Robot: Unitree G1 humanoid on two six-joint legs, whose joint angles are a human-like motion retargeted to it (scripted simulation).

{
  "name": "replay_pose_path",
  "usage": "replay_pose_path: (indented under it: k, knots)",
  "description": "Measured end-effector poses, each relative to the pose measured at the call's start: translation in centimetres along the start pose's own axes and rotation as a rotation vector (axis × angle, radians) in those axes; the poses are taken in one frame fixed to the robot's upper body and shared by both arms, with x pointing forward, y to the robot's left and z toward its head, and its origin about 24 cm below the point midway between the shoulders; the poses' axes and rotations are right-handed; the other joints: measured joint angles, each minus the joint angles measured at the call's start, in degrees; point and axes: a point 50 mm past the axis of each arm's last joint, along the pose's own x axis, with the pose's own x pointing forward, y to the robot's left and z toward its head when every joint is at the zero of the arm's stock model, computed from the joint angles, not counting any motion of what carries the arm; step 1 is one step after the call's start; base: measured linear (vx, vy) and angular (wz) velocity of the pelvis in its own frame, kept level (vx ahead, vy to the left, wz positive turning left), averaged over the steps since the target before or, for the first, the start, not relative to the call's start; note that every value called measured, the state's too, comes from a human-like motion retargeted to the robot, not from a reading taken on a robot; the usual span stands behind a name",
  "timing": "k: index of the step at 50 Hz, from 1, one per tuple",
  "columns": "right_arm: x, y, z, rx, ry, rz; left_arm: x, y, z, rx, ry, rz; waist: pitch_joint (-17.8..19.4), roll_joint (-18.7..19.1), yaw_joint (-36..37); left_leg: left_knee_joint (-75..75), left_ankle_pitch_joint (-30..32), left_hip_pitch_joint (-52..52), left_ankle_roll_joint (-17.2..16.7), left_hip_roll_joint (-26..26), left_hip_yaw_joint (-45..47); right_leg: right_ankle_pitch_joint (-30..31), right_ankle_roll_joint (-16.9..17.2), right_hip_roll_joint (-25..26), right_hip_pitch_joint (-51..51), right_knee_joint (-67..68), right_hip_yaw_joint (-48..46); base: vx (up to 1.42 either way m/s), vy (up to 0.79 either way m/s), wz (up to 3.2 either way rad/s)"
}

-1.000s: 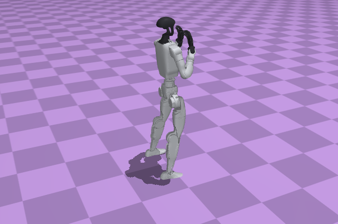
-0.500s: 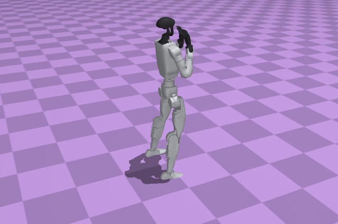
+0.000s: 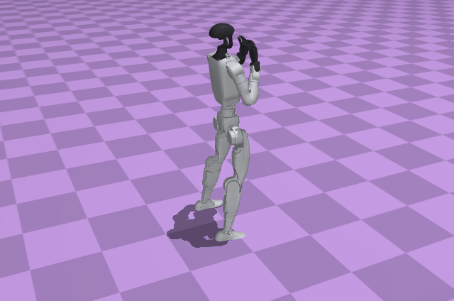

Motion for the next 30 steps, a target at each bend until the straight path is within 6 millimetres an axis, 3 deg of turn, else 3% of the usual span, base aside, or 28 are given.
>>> replay_pose_path:
  k: [6, 10, 16, 21, 25, 30]
  knots:
    - [-2.1, -1.1, -0.8, 0.028, 0.096, -0.087, -2.2, 1.2, -1.1, 0.000, 0.144, 0.067, 1.4, 0.0, 0.8, 0.0, -0.2, 0.5, 0.1, -0.1, -0.2, -0.3, 0.0, -0.2, 0.6, 0.1, -0.2, 0.00, 0.00, 0.00]
    - [-3.4, -1.0, -0.5, 0.007, 0.129, -0.133, -3.5, 0.9, -1.2, -0.027, 0.158, 0.101, 2.0, 0.0, 0.9, 0.1, -0.2, 0.5, -0.1, 0.0, -0.2, -0.3, 0.0, -0.1, 0.7, 0.0, -0.2, 0.00, 0.00, 0.00]
    - [-2.3, -0.3, 0.2, 0.031, 0.025, -0.109, -2.2, 0.0, 0.1, -0.019, 0.035, 0.090, 1.7, 0.0, 0.7, 0.1, -0.1, 0.4, -0.1, 0.2, -0.1, -0.2, 0.0, 0.1, 0.5, 0.0, -0.1, 0.00, 0.00, 0.00]
    - [-2.2, -0.9, -0.2, 0.067, 0.014, -0.120, -1.9, 0.4, -0.2, -0.052, 0.046, 0.073, 1.8, -0.1, 0.8, 0.1, -0.1, 0.4, 0.0, 0.1, -0.1, -0.2, 0.0, 0.1, 0.5, -0.1, -0.1, 0.00, 0.00, 0.00]
    - [-3.7, -1.7, -0.3, 0.060, 0.062, -0.181, -3.5, 1.4, -0.8, -0.061, 0.142, 0.104, 2.3, 0.0, 1.5, 0.0, -0.1, 0.3, 0.0, 0.1, -0.1, -0.2, 0.0, 0.0, 0.6, -0.1, -0.2, 0.00, 0.00, 0.00]
    - [-6.5, -1.6, 0.9, -0.073, 0.179, -0.273, -7.0, 2.6, -0.5, 0.059, 0.333, 0.218, 2.9, 0.6, 2.5, 0.1, -0.1, 0.1, -0.7, 0.7, 0.1, 0.1, 0.0, 0.7, 0.3, -0.3, -0.1, 0.00, 0.00, 0.00]
